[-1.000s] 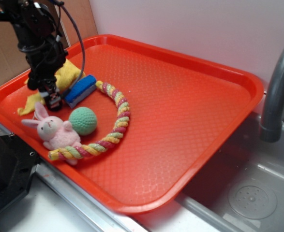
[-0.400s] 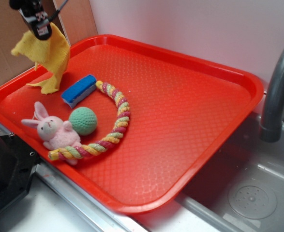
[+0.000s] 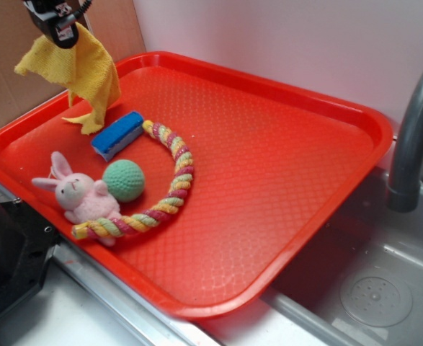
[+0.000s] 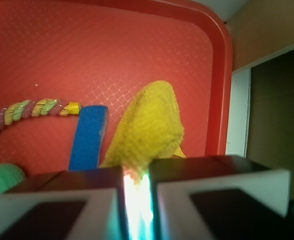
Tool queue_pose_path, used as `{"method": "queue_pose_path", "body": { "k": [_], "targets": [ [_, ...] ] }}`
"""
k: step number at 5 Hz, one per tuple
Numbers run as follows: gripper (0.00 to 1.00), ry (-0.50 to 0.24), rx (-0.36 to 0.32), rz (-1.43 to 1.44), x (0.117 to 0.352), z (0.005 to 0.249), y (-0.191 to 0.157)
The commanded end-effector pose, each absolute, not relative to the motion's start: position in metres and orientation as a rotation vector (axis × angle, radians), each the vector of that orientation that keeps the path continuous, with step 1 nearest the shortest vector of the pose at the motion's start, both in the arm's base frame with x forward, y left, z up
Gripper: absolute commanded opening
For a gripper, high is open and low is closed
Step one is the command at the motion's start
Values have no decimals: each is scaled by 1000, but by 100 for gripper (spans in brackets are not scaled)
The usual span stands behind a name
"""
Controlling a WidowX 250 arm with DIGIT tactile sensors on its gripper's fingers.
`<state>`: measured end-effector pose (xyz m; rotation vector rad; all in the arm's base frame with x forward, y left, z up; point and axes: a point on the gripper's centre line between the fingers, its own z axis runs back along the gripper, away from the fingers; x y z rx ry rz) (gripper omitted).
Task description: Grab the yellow cloth.
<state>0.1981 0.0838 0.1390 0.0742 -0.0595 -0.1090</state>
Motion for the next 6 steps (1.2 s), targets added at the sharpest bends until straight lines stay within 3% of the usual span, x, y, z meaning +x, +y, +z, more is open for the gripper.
{"method": "queue_pose_path", "body": {
  "k": [1,2,3,5,6],
  "targets": [
    [0,-5,61,-55,147,97,84],
    [2,16,68,-81,145,88,78],
    [100,-3,64,-114,150,88,81],
    [100,-101,42,-155,163,67,84],
    [100,-96,44,-151,161,56,89]
  ]
}}
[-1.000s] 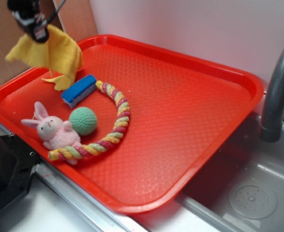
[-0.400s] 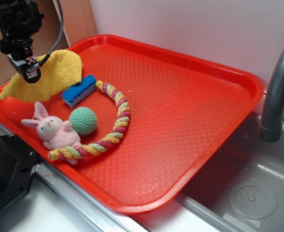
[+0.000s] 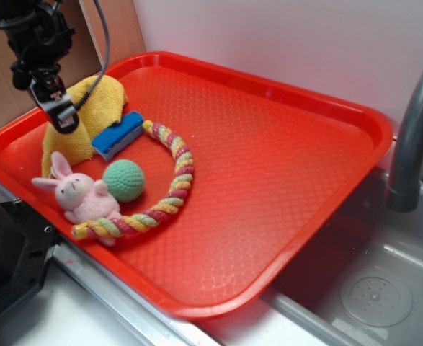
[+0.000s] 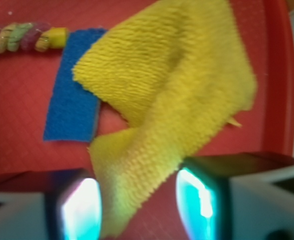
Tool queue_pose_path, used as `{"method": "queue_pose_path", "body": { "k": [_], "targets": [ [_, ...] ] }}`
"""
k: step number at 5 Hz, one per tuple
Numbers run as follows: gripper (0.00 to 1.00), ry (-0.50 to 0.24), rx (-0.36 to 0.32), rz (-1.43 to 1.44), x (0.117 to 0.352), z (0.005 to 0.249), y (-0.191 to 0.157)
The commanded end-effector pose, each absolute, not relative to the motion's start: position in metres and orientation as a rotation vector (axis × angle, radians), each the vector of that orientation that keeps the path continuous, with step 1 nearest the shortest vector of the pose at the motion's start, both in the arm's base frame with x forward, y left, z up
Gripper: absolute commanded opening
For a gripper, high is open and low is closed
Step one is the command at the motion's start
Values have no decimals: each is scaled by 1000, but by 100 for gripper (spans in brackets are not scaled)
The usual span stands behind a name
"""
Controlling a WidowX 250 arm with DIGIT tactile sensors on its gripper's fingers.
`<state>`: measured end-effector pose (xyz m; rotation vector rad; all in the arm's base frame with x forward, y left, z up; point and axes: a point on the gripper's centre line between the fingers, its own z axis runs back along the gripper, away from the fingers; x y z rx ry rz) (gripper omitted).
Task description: Grab the yellow cloth.
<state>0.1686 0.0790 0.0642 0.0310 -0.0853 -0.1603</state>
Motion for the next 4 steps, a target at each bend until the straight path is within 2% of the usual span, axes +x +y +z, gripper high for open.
{"method": "queue_pose_path", "body": {
  "k": [1,2,3,4],
  "targets": [
    [100,-106,27,-157,163,53,89],
    [100,-99,22,-164,156,54,89],
    [0,-71,32,-127,155,53,84],
    [0,-44,26,-118,154,54,79]
  ]
}}
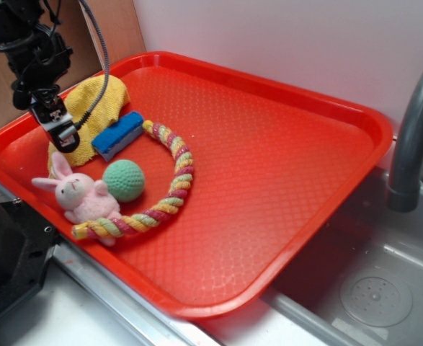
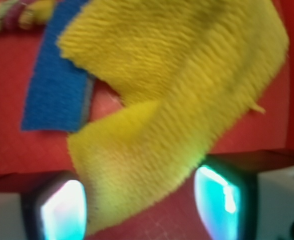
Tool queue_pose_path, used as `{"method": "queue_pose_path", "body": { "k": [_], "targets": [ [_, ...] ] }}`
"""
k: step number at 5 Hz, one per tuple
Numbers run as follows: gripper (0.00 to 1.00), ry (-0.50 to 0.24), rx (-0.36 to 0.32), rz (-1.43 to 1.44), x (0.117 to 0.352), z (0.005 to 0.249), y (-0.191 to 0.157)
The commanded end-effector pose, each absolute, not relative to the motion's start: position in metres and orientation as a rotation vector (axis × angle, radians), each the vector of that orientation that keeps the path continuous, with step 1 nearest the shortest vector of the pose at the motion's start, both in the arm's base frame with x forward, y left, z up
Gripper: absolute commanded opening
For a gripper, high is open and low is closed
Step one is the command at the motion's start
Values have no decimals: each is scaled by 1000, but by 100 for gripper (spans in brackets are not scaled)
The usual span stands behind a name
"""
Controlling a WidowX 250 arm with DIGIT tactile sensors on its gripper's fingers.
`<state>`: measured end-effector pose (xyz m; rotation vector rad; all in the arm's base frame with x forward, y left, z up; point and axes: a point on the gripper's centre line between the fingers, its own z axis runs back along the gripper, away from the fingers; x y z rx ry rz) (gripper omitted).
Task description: Grab the yellow cloth.
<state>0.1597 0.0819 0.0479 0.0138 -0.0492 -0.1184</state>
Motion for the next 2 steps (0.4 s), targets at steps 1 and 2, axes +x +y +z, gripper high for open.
{"method": "queue_pose_path", "body": {
  "k": [1,2],
  "targets": [
    [0,-16,40,-128,149,57,69],
    [0,-22,45,-128,145,66,63]
  ]
}}
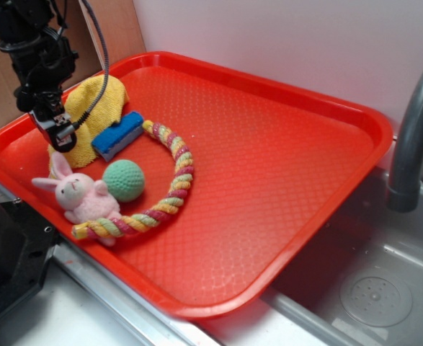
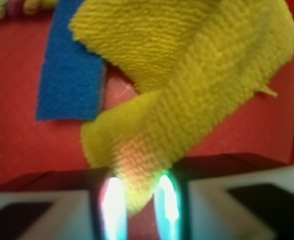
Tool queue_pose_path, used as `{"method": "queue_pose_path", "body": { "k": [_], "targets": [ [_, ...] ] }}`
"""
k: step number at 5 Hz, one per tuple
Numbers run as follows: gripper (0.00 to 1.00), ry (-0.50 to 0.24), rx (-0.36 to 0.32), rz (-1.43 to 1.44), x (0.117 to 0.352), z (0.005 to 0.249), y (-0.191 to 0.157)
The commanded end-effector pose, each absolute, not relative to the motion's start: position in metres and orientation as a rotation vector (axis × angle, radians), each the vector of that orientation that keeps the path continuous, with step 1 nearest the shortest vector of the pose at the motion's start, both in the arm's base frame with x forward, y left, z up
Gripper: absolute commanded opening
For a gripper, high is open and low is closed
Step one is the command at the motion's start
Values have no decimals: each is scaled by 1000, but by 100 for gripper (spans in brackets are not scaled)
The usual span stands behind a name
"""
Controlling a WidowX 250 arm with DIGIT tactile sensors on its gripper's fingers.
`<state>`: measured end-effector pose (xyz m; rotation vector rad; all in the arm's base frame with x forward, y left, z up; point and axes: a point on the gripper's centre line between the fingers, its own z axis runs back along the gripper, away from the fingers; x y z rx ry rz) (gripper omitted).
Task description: Grab the yellow cloth.
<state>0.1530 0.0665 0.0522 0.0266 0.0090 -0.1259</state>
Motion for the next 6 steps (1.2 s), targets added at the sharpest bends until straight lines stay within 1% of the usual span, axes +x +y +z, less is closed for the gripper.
{"method": "queue_pose_path", "body": {
  "k": [1,2,3,4,5,6],
  "targets": [
    [0,-30,64,-131,142,82,55],
    [0,-69,100,-105,140,105,50],
    [0,-138,99,-56,136,152,56],
    [0,-149,80,6,185,201,57],
    [0,-100,111,0,223,230,44],
    [0,-104,96,-21,238,248,33]
  ]
}}
